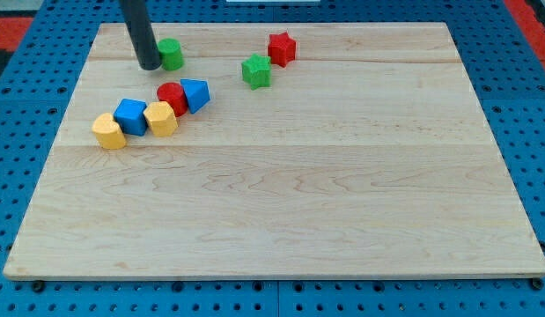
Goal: Slide the green circle closer to the green star
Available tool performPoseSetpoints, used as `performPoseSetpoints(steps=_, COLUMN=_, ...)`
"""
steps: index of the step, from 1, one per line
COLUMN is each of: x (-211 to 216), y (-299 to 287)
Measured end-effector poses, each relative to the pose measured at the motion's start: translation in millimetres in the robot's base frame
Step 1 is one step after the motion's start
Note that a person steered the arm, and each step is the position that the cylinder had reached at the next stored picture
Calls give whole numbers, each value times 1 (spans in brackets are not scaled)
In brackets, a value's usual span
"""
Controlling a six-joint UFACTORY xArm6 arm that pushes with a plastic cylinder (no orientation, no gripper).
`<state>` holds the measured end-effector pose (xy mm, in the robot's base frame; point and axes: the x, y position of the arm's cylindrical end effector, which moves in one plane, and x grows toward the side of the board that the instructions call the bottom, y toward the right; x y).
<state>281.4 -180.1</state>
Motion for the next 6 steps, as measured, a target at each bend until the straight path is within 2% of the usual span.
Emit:
performPoseSetpoints(steps=2, x=-29, y=-7)
performPoseSetpoints(steps=5, x=-29, y=99)
performPoseSetpoints(steps=6, x=-37, y=104)
